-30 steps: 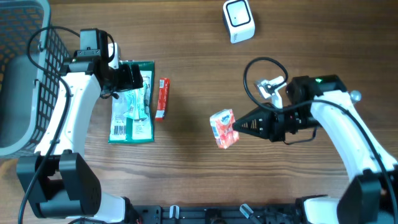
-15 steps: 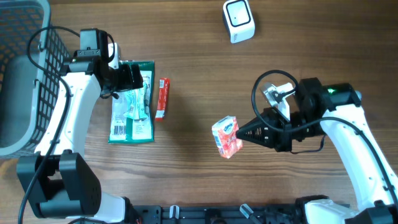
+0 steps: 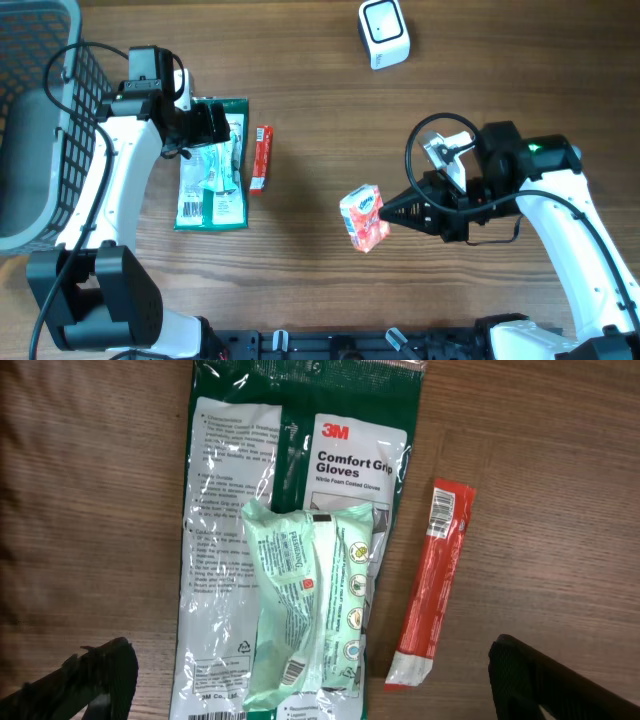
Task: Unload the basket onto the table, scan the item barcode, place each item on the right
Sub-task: 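Lift the Kleenex pack and turn it toward the scanner, then hold the Kleenex pack under the white scanner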
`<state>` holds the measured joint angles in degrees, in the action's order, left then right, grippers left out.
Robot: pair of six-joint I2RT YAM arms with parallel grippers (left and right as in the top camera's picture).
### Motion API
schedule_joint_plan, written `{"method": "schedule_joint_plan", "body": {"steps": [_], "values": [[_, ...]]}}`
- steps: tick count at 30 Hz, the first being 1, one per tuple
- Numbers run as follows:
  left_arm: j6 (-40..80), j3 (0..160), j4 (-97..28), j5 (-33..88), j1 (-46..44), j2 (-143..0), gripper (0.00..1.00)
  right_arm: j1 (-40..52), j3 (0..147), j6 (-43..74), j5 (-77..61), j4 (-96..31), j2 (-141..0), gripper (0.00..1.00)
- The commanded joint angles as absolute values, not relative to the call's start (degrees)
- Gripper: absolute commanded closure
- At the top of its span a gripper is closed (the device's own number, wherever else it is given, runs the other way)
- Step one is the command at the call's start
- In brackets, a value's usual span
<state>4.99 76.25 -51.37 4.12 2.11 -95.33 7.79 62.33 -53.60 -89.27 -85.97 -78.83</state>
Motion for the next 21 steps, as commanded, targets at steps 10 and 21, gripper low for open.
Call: {"method": "schedule_joint_plan", "body": {"steps": [10,21], "values": [[4.9,76.8,-51.4,3.8,2.4,-94.6,0.0,7.6,62.4,-3.5,-42.3,-60.0,-78.0,0.96],[4.9,76.8,-51.4,3.8,2.4,-94.6,0.0,8.1,94.3,4.7,-19.0,-75.9,-82.5,0.96]]}}
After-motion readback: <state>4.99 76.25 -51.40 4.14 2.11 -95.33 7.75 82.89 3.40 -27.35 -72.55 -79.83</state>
